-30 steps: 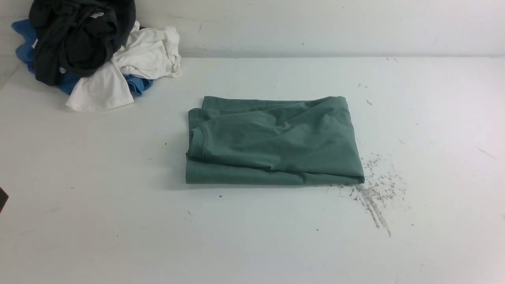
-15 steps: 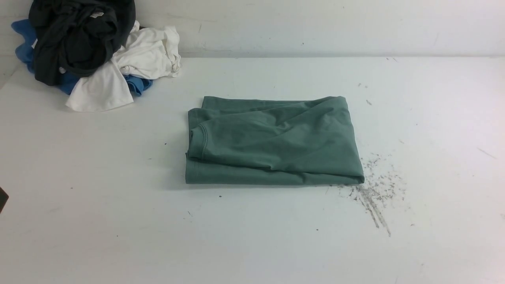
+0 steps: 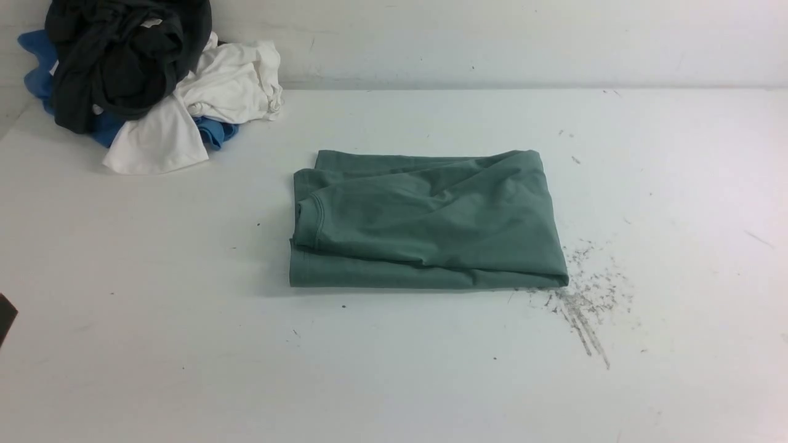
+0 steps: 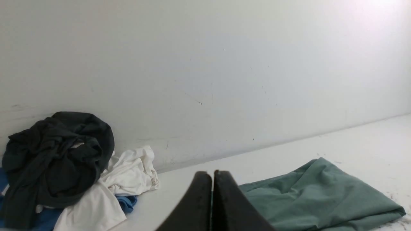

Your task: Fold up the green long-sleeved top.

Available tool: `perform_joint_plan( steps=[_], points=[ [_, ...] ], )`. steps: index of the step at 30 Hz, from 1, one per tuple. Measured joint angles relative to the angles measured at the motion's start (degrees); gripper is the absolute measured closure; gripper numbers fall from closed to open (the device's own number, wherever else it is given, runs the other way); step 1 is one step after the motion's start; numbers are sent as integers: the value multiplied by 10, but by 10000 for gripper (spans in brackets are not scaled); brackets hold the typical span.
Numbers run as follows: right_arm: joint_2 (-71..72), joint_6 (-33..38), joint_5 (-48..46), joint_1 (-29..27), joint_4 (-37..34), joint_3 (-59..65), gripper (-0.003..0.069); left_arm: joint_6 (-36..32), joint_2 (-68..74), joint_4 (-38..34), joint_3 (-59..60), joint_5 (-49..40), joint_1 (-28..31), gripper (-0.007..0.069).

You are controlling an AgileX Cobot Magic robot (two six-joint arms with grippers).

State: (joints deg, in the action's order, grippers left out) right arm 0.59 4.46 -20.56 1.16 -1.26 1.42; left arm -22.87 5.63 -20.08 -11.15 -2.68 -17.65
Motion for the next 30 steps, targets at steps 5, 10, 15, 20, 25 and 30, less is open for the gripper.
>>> perform_joint_plan(
  steps=[5,10,15,20,25,30],
  points=[
    [0,0,0,0,0,0,669,1,-45,44,77,1,12,631],
    [0,0,-3,0,-3,0,669,20,-62,67,127,-57,70,631],
    [0,0,-3,0,-4,0,669,100,-62,105,128,-125,113,631],
    [0,0,-3,0,-4,0,669,179,-62,144,127,-183,117,631],
    [0,0,-3,0,-4,0,669,185,-62,145,127,-184,117,631],
    [0,0,-3,0,-4,0,669,185,-62,145,127,-184,117,631]
  ],
)
